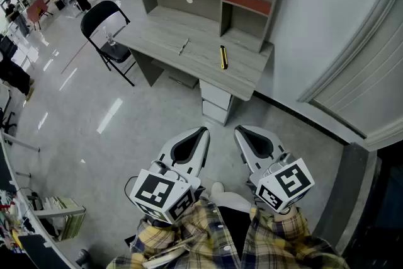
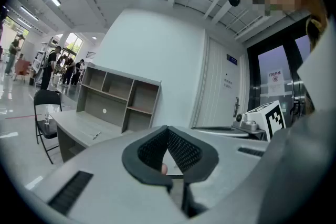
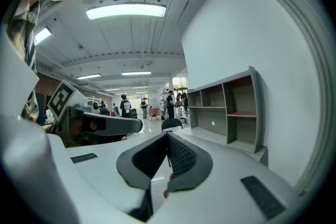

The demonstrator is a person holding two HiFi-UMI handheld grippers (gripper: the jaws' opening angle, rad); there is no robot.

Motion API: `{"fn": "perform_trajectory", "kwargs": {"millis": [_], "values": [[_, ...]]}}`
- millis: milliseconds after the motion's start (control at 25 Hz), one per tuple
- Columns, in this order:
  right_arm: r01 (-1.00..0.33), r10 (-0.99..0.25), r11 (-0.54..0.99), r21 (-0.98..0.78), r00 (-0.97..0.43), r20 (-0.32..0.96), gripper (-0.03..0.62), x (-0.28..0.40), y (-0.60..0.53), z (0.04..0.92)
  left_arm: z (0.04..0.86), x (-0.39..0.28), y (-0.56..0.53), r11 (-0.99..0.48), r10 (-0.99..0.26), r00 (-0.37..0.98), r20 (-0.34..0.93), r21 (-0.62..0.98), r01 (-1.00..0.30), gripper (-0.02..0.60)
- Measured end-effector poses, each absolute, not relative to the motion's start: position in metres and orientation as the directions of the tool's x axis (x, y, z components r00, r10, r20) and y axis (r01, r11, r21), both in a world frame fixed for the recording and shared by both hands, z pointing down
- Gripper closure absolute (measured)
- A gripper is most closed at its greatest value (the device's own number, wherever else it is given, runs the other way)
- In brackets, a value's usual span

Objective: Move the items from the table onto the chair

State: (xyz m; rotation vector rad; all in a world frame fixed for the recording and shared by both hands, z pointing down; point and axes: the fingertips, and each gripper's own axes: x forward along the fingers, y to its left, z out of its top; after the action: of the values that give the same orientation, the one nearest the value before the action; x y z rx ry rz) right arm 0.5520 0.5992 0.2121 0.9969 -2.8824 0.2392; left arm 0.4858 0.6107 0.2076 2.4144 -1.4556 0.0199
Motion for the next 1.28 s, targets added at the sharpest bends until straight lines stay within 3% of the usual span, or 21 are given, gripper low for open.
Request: {"fn": "perform_trajectory", "kwargs": {"millis": [320, 680, 1280], "values": [[-0.609, -0.594, 0.783, -0.130, -0.793, 0.136, 0.577, 0.567, 0.598, 0.219, 0.217, 0.495, 0.612, -0.397, -0.869, 0.455, 0.194, 0.278, -0.875, 0.577], [-0.608, -0.589, 0.782, -0.139, -0.793, 0.152, 0.577, 0.529, 0.568, 0.238, 0.240, 0.456, 0.580, -0.376, -0.873, 0.448, 0.195, 0.316, -0.871, 0.577], [-0.621, -0.600, 0.771, -0.138, -0.782, 0.166, 0.577, 0.357, 0.429, 0.240, 0.239, 0.266, 0.445, -0.366, -0.879, 0.428, 0.210, 0.280, -0.888, 0.577]]}}
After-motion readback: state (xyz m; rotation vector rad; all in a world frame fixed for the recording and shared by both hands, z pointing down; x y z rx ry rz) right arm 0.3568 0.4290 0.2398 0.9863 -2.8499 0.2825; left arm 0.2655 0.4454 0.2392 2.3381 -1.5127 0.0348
